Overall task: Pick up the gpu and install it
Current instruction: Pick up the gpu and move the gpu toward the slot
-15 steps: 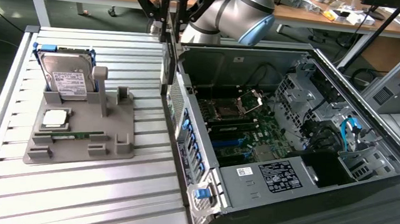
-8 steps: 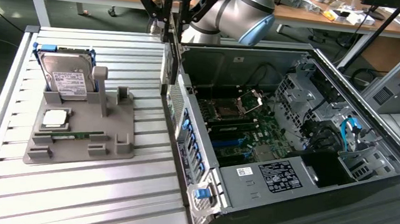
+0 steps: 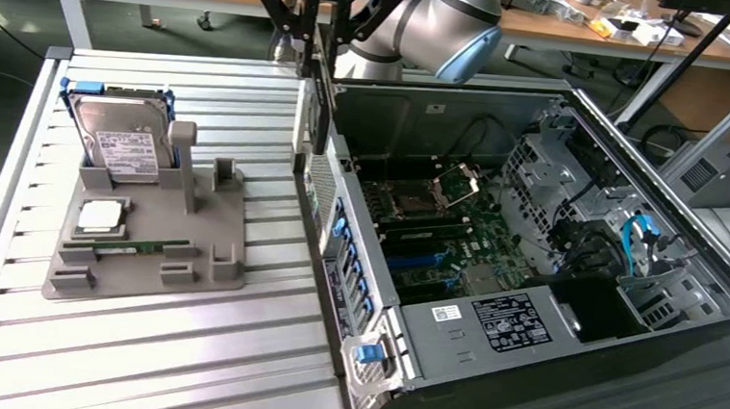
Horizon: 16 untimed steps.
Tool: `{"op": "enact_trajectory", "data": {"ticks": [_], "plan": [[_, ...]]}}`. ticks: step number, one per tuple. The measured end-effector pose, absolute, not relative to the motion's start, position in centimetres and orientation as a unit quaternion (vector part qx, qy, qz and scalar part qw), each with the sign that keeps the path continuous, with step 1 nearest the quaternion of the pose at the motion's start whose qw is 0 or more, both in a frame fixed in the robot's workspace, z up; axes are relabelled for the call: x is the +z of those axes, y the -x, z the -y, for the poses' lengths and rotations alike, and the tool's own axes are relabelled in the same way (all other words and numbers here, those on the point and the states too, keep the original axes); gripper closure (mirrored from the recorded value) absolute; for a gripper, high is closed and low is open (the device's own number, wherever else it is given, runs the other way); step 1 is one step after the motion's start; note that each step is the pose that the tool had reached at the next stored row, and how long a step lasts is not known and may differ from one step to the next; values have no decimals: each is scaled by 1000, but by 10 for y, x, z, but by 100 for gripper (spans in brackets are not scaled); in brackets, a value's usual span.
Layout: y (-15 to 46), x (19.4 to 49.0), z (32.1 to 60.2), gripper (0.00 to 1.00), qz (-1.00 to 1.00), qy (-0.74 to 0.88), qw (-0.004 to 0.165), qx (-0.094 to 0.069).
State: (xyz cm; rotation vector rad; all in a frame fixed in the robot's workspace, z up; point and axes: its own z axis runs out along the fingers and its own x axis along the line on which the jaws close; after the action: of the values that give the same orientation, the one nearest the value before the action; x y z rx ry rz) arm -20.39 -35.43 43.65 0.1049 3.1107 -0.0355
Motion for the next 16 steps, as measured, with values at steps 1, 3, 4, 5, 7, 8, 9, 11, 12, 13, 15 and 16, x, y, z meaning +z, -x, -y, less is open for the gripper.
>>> {"op": "enact_trajectory", "data": {"ticks": [1, 3, 4, 5, 7, 8, 9, 11, 12, 13, 15, 16], "plan": [[203, 437, 354, 73, -999, -34, 14, -11], [203, 437, 354, 73, -999, -34, 14, -11], [202, 437, 354, 73, -999, -34, 14, -11], [202, 437, 354, 73, -999, -34, 14, -11], [201, 437, 354, 73, -999, -34, 14, -11], [201, 437, 354, 73, -999, -34, 14, -11], [200, 437, 354, 73, -999, -34, 14, -11], [199, 437, 354, 73, -999, -34, 14, -11], [199, 437, 354, 73, -999, -34, 14, -11], [198, 437, 354, 73, -999, -34, 14, -11], [197, 437, 354, 73, -999, -34, 14, -11], [197, 437, 354, 73, -999, -34, 14, -11]]}}
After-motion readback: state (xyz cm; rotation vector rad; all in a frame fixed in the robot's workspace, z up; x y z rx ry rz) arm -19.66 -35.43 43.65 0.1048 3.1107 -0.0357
